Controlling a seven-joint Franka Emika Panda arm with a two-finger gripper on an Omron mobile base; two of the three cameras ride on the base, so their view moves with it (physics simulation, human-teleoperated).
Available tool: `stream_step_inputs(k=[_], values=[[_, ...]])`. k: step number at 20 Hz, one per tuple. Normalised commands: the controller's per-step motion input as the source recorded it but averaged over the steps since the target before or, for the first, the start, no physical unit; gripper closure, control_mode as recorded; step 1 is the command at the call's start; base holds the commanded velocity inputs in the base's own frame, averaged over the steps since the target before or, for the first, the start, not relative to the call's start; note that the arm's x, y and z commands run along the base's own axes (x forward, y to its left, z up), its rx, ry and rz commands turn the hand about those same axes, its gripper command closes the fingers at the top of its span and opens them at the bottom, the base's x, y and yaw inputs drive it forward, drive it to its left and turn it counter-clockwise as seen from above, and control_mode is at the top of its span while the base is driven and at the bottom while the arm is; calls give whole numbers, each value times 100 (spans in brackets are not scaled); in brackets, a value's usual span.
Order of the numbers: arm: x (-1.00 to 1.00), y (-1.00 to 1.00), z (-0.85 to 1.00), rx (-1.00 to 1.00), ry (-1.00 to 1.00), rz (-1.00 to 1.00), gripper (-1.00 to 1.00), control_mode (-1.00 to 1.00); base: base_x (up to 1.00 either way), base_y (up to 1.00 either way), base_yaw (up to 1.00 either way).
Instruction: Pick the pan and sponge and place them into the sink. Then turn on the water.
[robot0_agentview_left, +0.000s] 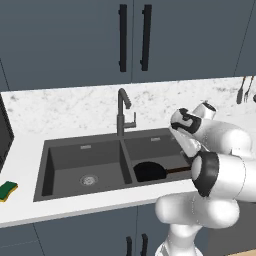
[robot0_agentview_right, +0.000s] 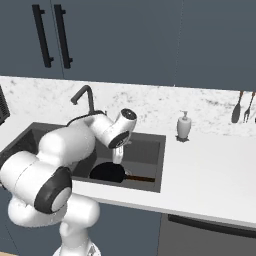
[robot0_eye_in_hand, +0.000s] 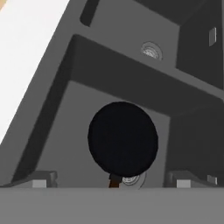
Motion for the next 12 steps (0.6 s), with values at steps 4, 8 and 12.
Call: stream_step_inputs(k=[4,8,12], values=[[-69,42,49,-1,-14,-18,-100,-100,0,0,0],[-52,21,57,7,-5,-33,-100,-100,0,0,0],[-45,7,51,18,1,-38,-100,-100,0,0,0]])
